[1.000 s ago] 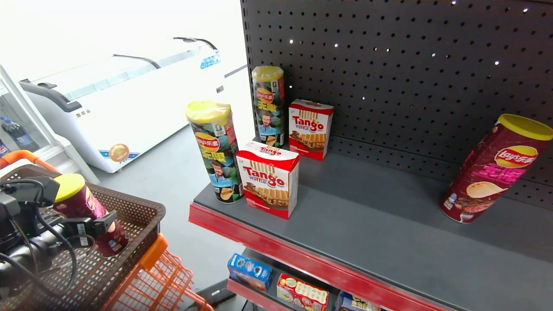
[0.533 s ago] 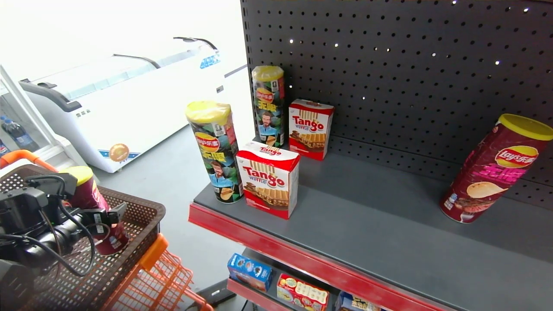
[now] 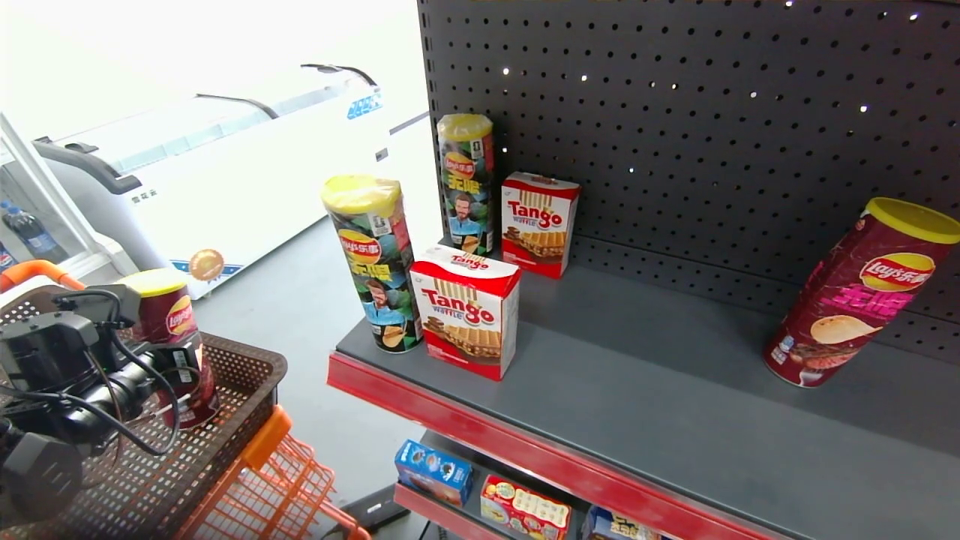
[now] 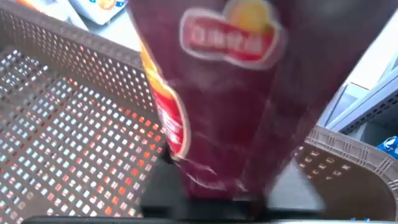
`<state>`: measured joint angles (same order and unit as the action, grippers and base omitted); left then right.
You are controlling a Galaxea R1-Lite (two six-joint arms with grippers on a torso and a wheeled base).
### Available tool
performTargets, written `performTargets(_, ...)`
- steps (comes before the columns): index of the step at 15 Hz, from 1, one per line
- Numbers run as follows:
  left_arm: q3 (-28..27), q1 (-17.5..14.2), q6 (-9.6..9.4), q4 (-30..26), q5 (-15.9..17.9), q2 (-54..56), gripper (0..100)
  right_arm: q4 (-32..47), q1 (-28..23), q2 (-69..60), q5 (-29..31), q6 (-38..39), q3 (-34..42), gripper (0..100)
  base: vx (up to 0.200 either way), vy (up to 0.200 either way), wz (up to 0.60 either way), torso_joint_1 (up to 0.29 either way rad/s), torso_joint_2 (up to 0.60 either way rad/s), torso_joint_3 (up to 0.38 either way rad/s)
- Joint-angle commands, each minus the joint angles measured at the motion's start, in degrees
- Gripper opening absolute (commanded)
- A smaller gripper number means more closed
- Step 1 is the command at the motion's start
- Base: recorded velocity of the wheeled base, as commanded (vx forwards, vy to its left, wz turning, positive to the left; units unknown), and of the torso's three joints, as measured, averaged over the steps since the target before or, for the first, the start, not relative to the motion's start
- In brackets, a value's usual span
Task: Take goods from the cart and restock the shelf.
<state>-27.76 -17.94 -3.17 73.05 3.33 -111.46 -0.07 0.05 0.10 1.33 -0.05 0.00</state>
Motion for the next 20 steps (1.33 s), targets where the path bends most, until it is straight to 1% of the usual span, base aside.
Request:
performTargets(1,0.51,0.81,-1.05,0.96,0.01,1.95,0,-0.01,0.04,-0.01,-0.01,-0.04,0.0,100,0.0,0.0,0.0,0.0,0.0,0.0)
performTargets(2,1.04,1.07,-2.46,0.52,0.1,4.14,0,-0.01,0.04,-0.01,-0.01,-0.04,0.0,100,0.0,0.0,0.0,0.0,0.0,0.0)
performTargets(3,1.3,1.25,-3.25,0.17,0.28,6.17,0,-0.01,0.04,-0.01,-0.01,-0.04,0.0,100,0.0,0.0,0.0,0.0,0.0,0.0)
performTargets(4,1.48,2.04,-3.33,-0.18,0.45,7.66,0,-0.01,0.04,-0.01,-0.01,0.05,0.0,100,0.0,0.0,0.0,0.0,0.0,0.0)
performTargets(5,1.48,4.06,-3.25,-2.56,0.45,10.74,0,-0.01,0.04,-0.01,-0.01,0.05,0.0,100,0.0,0.0,0.0,0.0,0.0,0.0)
performTargets(6,1.57,5.11,-3.25,-4.58,0.45,12.67,0,-0.01,0.04,-0.01,-0.01,-0.04,0.0,100,0.0,0.0,0.0,0.0,0.0,0.0)
performTargets(8,1.04,8.28,-3.25,-10.03,0.63,17.42,0,-0.01,0.04,-0.01,-0.01,-0.04,0.0,100,0.0,0.0,0.0,0.0,0.0,0.0)
performTargets(9,0.69,8.8,-2.81,-11.17,0.8,19.09,0,-0.01,0.04,-0.01,-0.01,-0.04,0.0,100,0.0,0.0,0.0,0.0,0.0,0.0)
performTargets(11,-0.54,10.3,-3.16,-11.35,1.24,22.16,0,-0.01,0.04,-0.01,-0.01,-0.04,0.0,100,0.0,0.0,0.0,0.0,0.0,0.0)
performTargets(13,-0.63,13.9,-3.07,-12.05,0.89,25.5,0,-0.01,0.04,-0.01,-0.1,-0.04,0.0,100,0.0,0.0,0.0,0.0,0.0,0.0)
performTargets(16,-0.54,15.92,-3.16,-14.6,1.07,28.58,0,-0.01,0.04,-0.01,-0.01,0.05,0.0,100,0.0,0.0,0.0,0.0,0.0,0.0)
performTargets(18,-0.63,21.72,-3.07,-14.77,0.98,29.28,0,-0.01,0.04,-0.01,-0.01,-0.04,0.0,100,0.0,0.0,0.0,0.0,0.0,0.0)
performTargets(20,-1.16,25.94,-3.07,-14.69,1.07,29.11,0,-0.01,0.04,-0.01,-0.01,-0.04,0.0,100,0.0,0.0,0.0,0.0,0.0,0.0)
